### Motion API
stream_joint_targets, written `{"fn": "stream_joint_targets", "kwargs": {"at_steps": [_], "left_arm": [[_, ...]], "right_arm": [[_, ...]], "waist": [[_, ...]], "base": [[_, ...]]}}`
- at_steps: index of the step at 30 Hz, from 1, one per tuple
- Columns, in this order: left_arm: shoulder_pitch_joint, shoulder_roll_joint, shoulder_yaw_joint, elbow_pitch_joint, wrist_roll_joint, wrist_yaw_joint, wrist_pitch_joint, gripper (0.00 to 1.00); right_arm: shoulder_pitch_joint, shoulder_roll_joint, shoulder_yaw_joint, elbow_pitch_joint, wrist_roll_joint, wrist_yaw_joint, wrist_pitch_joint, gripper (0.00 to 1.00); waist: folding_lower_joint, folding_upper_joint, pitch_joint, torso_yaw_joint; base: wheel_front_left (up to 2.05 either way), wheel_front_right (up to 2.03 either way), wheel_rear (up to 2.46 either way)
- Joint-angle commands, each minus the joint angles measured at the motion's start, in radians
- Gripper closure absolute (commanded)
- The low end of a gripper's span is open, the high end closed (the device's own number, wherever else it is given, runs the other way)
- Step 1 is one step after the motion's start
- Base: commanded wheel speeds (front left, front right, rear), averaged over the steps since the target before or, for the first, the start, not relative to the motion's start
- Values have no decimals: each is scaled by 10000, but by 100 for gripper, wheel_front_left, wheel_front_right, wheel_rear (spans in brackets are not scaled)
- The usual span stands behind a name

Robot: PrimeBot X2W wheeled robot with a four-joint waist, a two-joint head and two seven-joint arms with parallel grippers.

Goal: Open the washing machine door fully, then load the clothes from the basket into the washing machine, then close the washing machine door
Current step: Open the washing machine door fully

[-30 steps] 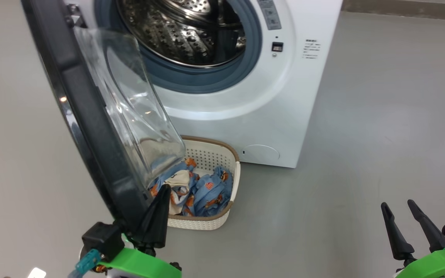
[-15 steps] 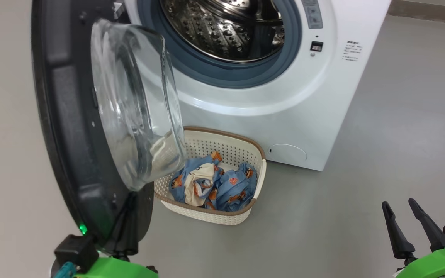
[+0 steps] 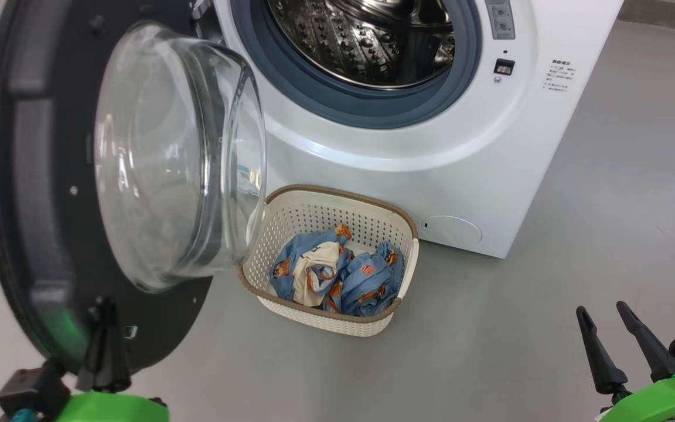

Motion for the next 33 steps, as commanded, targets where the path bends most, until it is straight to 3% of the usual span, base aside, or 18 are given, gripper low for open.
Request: {"fn": "stream_joint_targets", "kwargs": {"at_steps": [1, 18, 33], "left_arm": [[-472, 364, 666, -188, 86, 148, -80, 100], [-1941, 1069, 2870, 1123, 497, 95, -80, 100], [-3784, 2126, 4745, 3173, 858, -422, -80, 100]], "right_arm": [[-229, -254, 214, -270, -86, 16, -122, 0], [-516, -434, 271, -365, -86, 16, -122, 0], [-1077, -663, 346, -523, -80, 16, -122, 0]], "waist": [[0, 0, 45, 27], [0, 0, 695, 7], [0, 0, 1695, -233]], "base": [[0, 0, 0], [0, 0, 0], [0, 0, 0]]}}
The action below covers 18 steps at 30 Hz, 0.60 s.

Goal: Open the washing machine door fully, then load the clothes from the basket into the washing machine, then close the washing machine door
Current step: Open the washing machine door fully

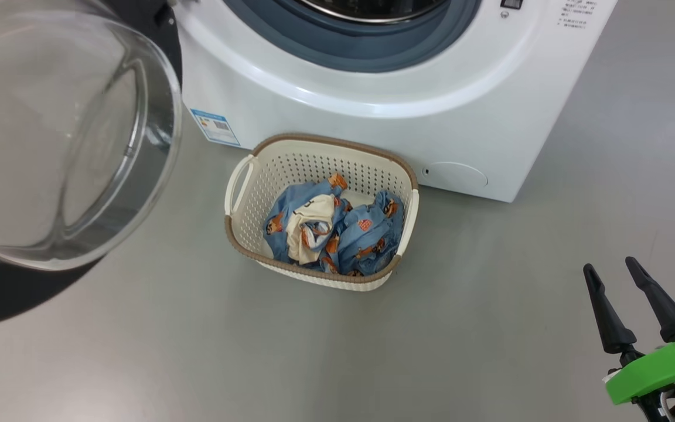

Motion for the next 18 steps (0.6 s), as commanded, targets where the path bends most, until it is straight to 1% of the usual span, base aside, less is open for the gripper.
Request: {"fn": "stream_joint_targets", "kwargs": {"at_steps": [1, 5, 10, 12, 18], "left_arm": [[-523, 836, 621, 34, 164, -1, -65, 100], [-1049, 1109, 1090, 684, 321, -169, -65, 100], [-1434, 1340, 1509, 1221, 597, -209, -65, 100], [-1705, 1484, 1775, 1540, 735, -391, -65, 100], [-2185, 1781, 2332, 1993, 1047, -551, -65, 100]], "right_arm": [[-241, -245, 208, -272, -81, 16, -122, 0], [-401, -343, 214, -330, -85, 16, -122, 0], [-550, -412, 224, -375, -89, 16, -122, 0], [-631, -432, 231, -419, -98, 16, -122, 0], [-837, -527, 225, -476, -79, 16, -122, 0]], "waist": [[0, 0, 231, -80], [0, 0, 495, -153], [0, 0, 738, -239], [0, 0, 917, -293], [0, 0, 1265, -389]], "base": [[0, 0, 0], [0, 0, 0], [0, 0, 0], [0, 0, 0], [0, 0, 0]]}}
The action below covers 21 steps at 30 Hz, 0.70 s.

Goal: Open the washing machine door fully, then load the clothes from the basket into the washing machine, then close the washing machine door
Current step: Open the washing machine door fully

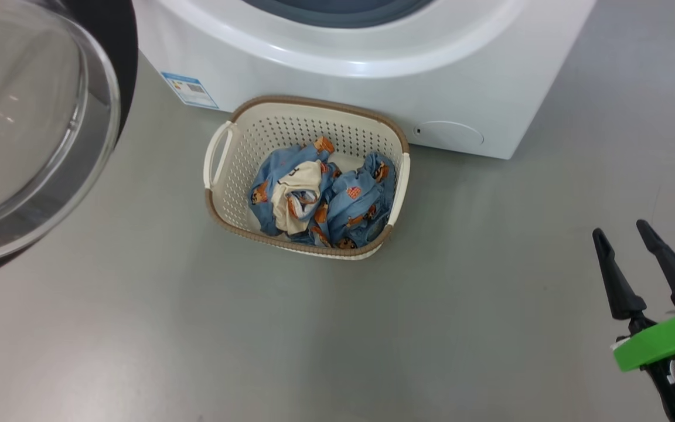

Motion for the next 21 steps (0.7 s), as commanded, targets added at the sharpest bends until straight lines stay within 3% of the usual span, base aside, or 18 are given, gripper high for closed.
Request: {"fn": "stream_joint_targets", "kwargs": {"at_steps": [1, 13, 21], "left_arm": [[-207, 837, 290, -140, 126, -41, -51, 100], [-777, 1055, 793, 580, 715, -69, -51, 100], [-450, 722, 804, 581, 1011, -358, -51, 100]], "right_arm": [[-135, -208, 207, -278, -81, 16, -120, 0], [-446, -302, 327, -253, -126, 16, -120, 0], [-235, -150, 362, -130, -109, 16, -120, 0]], "waist": [[0, -1, 137, -65], [0, -1, 332, -169], [0, -1, -222, -74]], "base": [[0, 0, 0], [0, 0, 0], [0, 0, 0]]}}
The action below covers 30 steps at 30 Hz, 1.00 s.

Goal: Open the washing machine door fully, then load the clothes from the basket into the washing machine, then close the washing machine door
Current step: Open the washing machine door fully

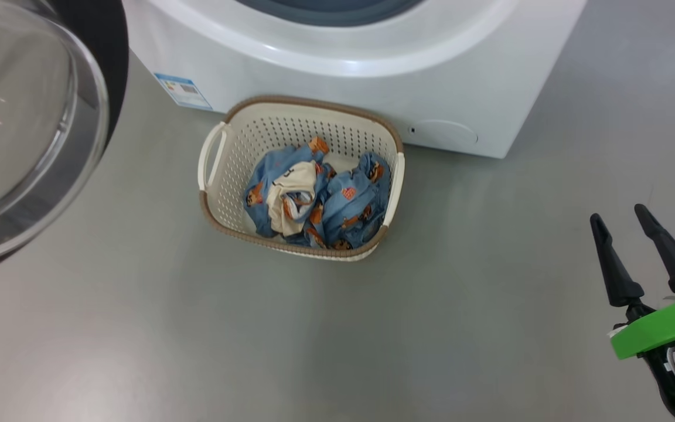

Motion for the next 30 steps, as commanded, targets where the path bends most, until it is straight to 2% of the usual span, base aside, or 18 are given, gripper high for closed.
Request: {"fn": "stream_joint_targets", "kwargs": {"at_steps": [1, 9, 10, 11, 14, 15, 16, 21, 30], "left_arm": [[295, 526, 224, -301, 157, -53, -51, 100], [1455, -264, 211, -1166, 232, -535, -51, 99], [1619, -345, 182, -1293, 243, -595, -51, 90], [1619, -345, 182, -1293, 243, -595, -51, 90], [2093, -610, 61, -1678, 218, -744, -51, 53], [2258, -690, 14, -1804, 206, -779, -51, 24], [2412, -768, -33, -1929, 156, -812, -51, 2], [3174, -1090, -396, -2597, 1, -884, -51, 0], [4506, -1660, -1944, -4151, -653, -895, -51, 0]], "right_arm": [[212, -42, 260, -161, -92, 16, -120, 0], [572, 146, 346, -68, -60, 16, -120, 0], [624, 158, 345, -57, -54, 16, -120, 0], [624, 158, 345, -57, -54, 16, -120, 0], [788, 204, 309, -22, -29, 16, -120, 0], [837, 222, 305, -13, -27, 16, -120, 0], [884, 245, 302, -7, -29, 16, -120, 0], [1061, 323, 283, -9, -15, 16, -120, 0], [1326, 445, 176, -37, 14, 16, -120, 0]], "waist": [[0, 0, -349, 56], [0, 0, -1271, 200], [0, 0, -1385, 219], [0, 0, -1385, 219], [0, 0, -1683, 285], [0, 0, -1767, 298], [0, 0, -1856, 307], [0, 0, -2151, 323], [0, 0, -2500, 115]], "base": [[0, 0, 0], [0, 0, 0], [0, 0, 0], [0, 0, 0], [0, 0, 0], [0, 0, 0], [0, 0, 0], [0, 0, 0], [0, 0, 0]]}}
